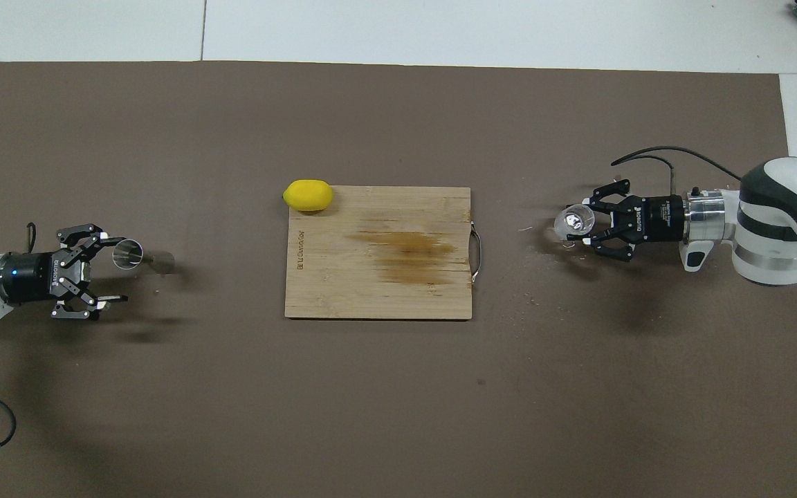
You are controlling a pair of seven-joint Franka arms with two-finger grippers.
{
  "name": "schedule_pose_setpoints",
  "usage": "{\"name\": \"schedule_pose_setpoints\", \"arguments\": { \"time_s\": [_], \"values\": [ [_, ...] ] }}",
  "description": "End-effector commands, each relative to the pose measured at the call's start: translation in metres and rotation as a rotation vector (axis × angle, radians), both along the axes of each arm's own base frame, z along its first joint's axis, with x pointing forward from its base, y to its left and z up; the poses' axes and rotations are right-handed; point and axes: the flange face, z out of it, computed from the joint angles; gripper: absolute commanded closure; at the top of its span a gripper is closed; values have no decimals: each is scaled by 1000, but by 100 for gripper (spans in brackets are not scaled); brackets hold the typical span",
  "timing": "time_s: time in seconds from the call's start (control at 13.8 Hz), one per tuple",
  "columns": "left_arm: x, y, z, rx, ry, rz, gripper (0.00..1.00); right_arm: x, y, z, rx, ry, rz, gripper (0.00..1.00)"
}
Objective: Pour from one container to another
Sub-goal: 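Grasp the glass cup with the right gripper while the left gripper grasps the metal cup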
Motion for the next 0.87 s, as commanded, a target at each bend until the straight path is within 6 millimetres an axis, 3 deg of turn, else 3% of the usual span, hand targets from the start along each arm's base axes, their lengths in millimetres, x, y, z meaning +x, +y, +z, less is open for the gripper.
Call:
{"name": "schedule_pose_setpoints", "arguments": {
  "time_s": [0.0, 0.22, 0.36, 0.58, 0.79],
  "values": [
    [-5, -11, -2, -30, -50, 19, 0, 3, 7, 41, -1, -80, 14, 100],
    [-2, -13, -1, -40, -62, 42, 0, 5, 18, 87, -21, -146, 28, 100],
    [-2, -13, -1, -41, -63, 47, 0, 6, 40, 111, -28, -165, 54, 100],
    [1, -9, -1, -31, -68, 75, 0, 4, 57, 127, -34, -127, 49, 100],
    [4, -9, -2, -28, -71, 95, 0, 3, 73, 128, -32, -81, 52, 100]
  ]
}}
